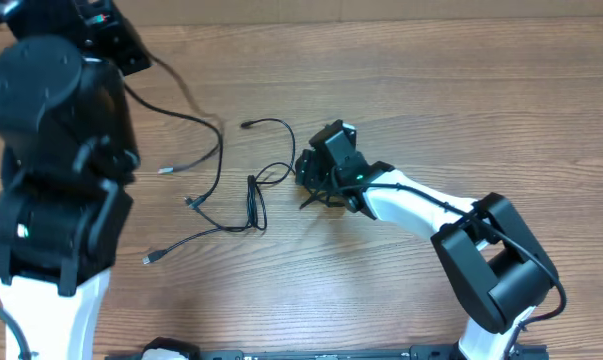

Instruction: Untangle cables

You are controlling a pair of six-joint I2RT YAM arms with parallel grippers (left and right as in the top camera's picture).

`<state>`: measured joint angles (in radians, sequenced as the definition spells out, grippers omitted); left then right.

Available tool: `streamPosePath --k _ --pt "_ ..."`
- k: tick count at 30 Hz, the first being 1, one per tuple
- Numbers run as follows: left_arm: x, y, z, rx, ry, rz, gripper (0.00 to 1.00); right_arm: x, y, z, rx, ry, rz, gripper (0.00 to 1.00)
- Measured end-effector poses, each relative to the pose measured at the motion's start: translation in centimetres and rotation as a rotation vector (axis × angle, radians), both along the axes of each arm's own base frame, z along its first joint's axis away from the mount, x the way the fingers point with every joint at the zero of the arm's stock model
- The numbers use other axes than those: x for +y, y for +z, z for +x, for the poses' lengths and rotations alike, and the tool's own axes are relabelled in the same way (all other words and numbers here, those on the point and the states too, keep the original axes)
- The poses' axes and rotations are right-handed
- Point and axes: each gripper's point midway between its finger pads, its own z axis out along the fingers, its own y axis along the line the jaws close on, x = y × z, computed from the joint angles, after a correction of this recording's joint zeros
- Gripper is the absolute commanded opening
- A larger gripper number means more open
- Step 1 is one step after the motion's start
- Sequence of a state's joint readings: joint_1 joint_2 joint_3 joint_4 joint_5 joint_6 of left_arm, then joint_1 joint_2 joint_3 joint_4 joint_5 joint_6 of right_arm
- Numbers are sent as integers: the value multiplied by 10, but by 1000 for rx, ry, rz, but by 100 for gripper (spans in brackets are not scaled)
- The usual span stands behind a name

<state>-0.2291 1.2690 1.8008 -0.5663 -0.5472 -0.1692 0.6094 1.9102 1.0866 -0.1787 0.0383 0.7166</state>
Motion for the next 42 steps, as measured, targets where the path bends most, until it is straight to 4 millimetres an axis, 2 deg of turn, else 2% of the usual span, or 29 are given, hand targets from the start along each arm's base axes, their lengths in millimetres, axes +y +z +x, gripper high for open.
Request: streamPosePath --k 9,15,31,37,42 --pt "55 -96 38 286 68 -180 4 -3 -1 -1 26 12 23 80" --pt "96 -151 50 428 166 -288 4 -1 -1 -1 30 20 29 81" --pt "197 -292 24 797 503 -552 4 -1 -1 -2 31 22 31 85" --pt "217 -328 10 898 575 -606 4 -1 -1 -2 31 22 31 85" --pt "219 -361 12 983 590 -634 4 -1 -1 -2 31 21 31 85"
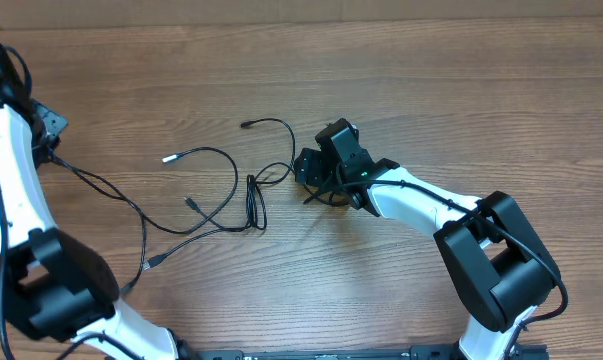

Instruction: Untangle cables

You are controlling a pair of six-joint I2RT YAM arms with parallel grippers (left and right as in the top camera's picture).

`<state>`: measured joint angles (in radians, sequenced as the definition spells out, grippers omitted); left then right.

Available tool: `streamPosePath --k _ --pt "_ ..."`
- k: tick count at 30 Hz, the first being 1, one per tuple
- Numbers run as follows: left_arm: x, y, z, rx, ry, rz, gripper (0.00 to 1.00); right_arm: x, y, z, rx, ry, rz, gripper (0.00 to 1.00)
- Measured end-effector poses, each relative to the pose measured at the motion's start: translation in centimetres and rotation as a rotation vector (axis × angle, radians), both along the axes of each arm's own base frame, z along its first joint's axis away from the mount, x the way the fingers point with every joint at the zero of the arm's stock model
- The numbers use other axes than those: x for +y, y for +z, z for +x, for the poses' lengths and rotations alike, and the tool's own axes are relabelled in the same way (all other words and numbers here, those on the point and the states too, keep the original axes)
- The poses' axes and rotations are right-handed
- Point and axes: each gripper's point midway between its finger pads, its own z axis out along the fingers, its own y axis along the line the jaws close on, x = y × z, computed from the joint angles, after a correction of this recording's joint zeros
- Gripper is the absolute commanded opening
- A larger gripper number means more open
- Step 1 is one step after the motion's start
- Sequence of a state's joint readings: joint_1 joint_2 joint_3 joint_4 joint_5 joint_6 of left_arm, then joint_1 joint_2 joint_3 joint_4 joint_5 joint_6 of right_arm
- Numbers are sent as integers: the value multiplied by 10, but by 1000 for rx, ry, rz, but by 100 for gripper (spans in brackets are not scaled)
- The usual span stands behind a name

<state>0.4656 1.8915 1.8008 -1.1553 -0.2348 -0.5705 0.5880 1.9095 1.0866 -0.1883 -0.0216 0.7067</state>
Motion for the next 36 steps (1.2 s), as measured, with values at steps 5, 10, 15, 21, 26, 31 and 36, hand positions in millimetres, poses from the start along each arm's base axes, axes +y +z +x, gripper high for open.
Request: streamPosePath --k 5,10,15,21,26,31,36 --pt "-6 -35 7 54 -27 -80 54 0 0 0 0 1 0 85" --pt "-13 -43 17 36 -77 -124 100 -1 -1 -1 5 1 -4 85" --pt "-31 -44 28 -11 -169 -214 100 -1 -1 -1 6 1 -4 86" --pt "-62 -47 18 15 -216 -357 72 -1 -1 -1 5 1 -4 86" --pt "-85 -49 19 43 -274 -387 4 -1 -1 -1 5 1 -4 86" --pt "-108 -63 14 109 -326 -394 4 -2 -3 -3 15 1 -10 90" --pt "-118 -91 -11 200 -317 -438 4 -2 -1 -4 15 2 -10 100"
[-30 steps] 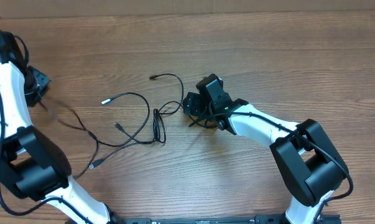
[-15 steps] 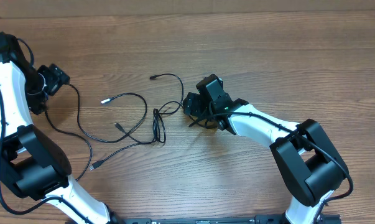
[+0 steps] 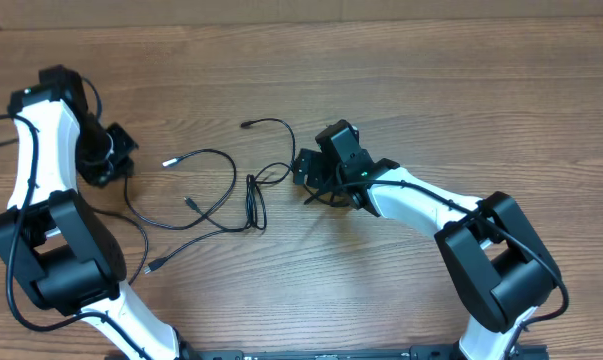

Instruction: Untangle cables

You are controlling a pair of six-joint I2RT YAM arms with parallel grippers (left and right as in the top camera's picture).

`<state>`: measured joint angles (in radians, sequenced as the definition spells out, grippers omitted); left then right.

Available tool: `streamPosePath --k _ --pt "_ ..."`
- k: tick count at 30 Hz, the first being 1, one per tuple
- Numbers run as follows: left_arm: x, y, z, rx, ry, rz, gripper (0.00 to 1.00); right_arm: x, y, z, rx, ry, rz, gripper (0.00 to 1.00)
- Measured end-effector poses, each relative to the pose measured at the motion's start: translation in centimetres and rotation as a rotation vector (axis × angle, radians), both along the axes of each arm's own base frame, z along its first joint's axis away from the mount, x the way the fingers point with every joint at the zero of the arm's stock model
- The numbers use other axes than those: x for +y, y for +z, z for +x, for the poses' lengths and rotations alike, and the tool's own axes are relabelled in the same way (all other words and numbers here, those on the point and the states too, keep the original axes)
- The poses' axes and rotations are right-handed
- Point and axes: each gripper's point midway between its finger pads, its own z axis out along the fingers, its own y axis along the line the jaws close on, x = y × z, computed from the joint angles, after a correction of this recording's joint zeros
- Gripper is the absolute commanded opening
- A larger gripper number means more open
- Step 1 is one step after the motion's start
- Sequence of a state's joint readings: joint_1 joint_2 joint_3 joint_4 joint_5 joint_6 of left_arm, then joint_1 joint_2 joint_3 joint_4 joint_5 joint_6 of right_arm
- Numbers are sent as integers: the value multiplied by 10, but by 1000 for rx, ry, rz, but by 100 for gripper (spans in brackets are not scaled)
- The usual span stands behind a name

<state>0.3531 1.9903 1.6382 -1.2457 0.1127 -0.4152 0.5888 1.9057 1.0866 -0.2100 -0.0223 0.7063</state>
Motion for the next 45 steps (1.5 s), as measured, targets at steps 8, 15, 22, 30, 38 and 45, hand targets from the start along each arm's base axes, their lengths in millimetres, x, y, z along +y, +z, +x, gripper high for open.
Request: streamPosePath --k 8,15,22,30,38,45 --pt "-13 -21 -28 99 -6 -54 5 0 0 0 1 0 -1 100" --pt "-11 -22 -31 113 -2 -40 4 -1 0 -1 3 0 -3 100" --pt "-10 -37 -51 180 -1 -17 5 -1 0 -1 3 0 -3 100" --pt "-6 -26 -45 123 -2 16 5 0 0 -1 2 0 -2 100" --pt "-26 69 -35 -277 -12 186 14 0 0 0 1 0 -1 100" --pt "-28 43 -59 -260 19 245 66 0 1 0 -2 0 0 100"
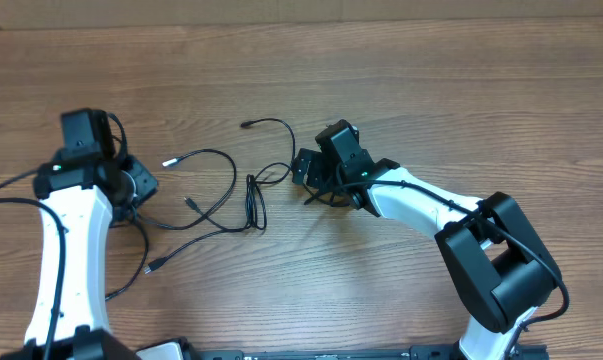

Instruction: Untangle cables

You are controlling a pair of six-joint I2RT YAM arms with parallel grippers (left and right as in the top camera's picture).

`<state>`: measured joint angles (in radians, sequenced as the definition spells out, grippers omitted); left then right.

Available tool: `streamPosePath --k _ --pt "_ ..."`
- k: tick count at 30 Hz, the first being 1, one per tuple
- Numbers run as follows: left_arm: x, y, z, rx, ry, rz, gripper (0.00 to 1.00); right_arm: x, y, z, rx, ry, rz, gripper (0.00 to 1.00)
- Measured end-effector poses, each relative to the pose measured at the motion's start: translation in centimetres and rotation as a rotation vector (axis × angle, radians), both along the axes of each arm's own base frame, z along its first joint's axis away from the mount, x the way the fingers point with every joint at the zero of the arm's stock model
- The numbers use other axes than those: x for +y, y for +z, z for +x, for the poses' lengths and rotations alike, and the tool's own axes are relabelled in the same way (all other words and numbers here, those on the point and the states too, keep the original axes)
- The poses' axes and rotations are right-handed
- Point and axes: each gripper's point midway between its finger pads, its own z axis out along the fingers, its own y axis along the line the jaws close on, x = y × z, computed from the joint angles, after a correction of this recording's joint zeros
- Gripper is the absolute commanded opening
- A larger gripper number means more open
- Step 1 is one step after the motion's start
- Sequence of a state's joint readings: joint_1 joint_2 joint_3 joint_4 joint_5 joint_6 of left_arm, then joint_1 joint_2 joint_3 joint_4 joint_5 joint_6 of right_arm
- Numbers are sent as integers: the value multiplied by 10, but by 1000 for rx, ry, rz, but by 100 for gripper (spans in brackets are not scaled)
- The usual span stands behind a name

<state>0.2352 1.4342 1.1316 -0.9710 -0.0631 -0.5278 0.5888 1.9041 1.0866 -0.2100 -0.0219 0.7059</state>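
Thin black cables (226, 185) lie tangled mid-table, with a folded bundle (253, 203) in their middle. Loose plug ends show at the upper left (169, 160), at the top (247, 125), inside the tangle (191, 203) and at the lower left (151, 264). My right gripper (299, 168) sits low at the tangle's right edge, and a cable strand runs straight into its fingers. My left gripper (139, 188) is low at the tangle's left edge, beside a cable loop. How its jaws stand is hidden under the wrist.
The brown wooden table (431, 90) carries everything. The left arm's own wiring (131, 270) trails across the table near the lower-left plug. The right arm's white links (421, 215) stretch from the front right toward the middle.
My left arm has swung from the far left edge toward the cables, so its gripper now lies closer to the tangle's left loop. The right gripper and the cables have hardly shifted.
My left arm first stood high near the camera with a cable strand drawn toward the top left. Then that arm was at the far left, and the strand lay on the table with its silver plug free. It has since come to the tangle's left side. The right gripper stayed put.
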Motion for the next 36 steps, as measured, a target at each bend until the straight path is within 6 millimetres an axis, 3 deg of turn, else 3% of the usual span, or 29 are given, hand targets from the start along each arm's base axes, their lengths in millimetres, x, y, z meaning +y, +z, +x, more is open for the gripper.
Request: streamPosePath --k 2,6,15,19,30,31,32,33,35,36 --pt "4 -16 -5 38 19 20 93 0 0 0 -1 0 0 100" --pt "10 -37 -14 106 42 47 100 0 0 0 -1 0 0 100" --pt "16 -70 -12 197 46 56 99 0 0 0 0 0 0 100" --pt "17 -89 -11 245 46 51 85 0 0 0 -1 0 0 100" --pt "26 -122 -4 272 72 35 86 0 0 0 -1 0 0 100" --pt "29 -122 -3 267 80 30 81 0 0 0 0 0 0 100" --pt "30 -123 -3 265 87 26 62 0 0 0 0 0 0 100" --pt "33 -123 -2 261 94 22 35 0 0 0 0 0 0 100" --pt "38 -125 2 249 113 14 7 0 0 0 0 0 0 100" --pt "41 -126 3 246 120 15 4 0 0 0 0 0 0 100"
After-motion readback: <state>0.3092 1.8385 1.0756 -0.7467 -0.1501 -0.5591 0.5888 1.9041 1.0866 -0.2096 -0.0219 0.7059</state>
